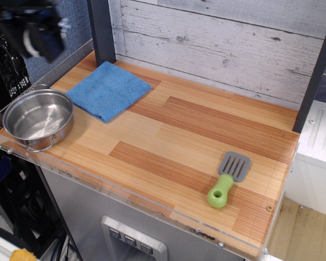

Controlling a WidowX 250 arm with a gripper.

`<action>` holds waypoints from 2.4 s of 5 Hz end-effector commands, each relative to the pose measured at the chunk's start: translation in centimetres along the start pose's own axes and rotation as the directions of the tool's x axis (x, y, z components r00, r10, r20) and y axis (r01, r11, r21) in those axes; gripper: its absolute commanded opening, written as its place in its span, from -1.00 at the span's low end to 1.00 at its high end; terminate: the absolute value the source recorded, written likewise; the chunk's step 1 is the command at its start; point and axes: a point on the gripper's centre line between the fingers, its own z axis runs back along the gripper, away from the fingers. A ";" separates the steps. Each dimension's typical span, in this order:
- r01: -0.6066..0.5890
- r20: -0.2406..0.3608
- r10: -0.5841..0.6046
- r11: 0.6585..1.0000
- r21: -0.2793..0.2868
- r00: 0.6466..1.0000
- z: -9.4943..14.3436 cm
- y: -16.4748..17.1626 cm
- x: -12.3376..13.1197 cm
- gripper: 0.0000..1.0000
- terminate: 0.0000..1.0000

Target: Put the black and white object inside the metal bowl

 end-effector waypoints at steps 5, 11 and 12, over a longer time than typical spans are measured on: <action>-0.053 -0.127 0.081 0.976 0.213 0.989 -3.0 5.7 -0.8 -1.00 -1.00; -0.122 -0.162 0.159 0.968 0.218 0.974 -2.8 6.3 -1.7 1.00 -1.00; -0.105 -0.120 0.130 0.975 0.195 0.984 -0.4 4.2 -0.6 1.00 -1.00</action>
